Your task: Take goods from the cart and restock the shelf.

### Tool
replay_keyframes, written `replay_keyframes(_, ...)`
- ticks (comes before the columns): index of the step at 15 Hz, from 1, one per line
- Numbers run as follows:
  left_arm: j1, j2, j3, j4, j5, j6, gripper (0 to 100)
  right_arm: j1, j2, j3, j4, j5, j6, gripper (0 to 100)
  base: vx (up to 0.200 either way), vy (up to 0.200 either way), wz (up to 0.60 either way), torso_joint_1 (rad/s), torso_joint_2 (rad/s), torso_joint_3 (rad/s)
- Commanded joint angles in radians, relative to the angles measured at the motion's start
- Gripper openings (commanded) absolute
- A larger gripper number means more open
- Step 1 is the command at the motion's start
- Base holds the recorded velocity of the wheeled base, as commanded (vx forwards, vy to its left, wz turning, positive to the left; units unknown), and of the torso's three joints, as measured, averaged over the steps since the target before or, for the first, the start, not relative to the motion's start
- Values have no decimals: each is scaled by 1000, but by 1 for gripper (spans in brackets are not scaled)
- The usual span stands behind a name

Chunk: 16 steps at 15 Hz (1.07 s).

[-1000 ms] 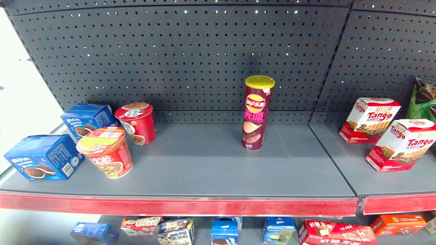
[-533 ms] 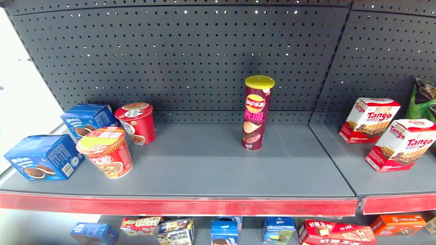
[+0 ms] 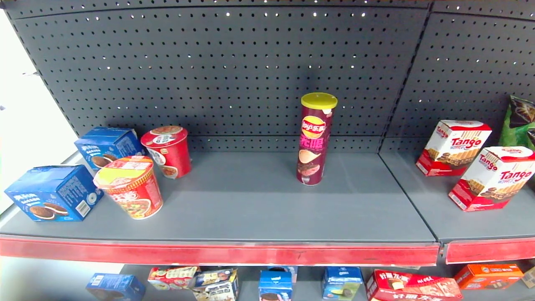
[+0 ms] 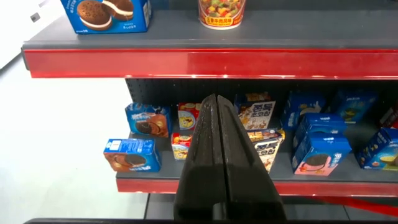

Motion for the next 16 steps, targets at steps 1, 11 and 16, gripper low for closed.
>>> replay_keyframes(1,0,0,0,0,-5,7,0,-4,-13,2,2,-2,-1,100,0,0,0,0,0,0)
replay_keyframes(11,-3,4,-57,75,-48,-4,0,-2,6,0,-11,-21,-2,100,0,0,0,0,0,0)
replay_keyframes(16,-3,4,-52,74,-52,-1,0,-2,6,-9,-11,-22,-2,100,0,0,0,0,0,0)
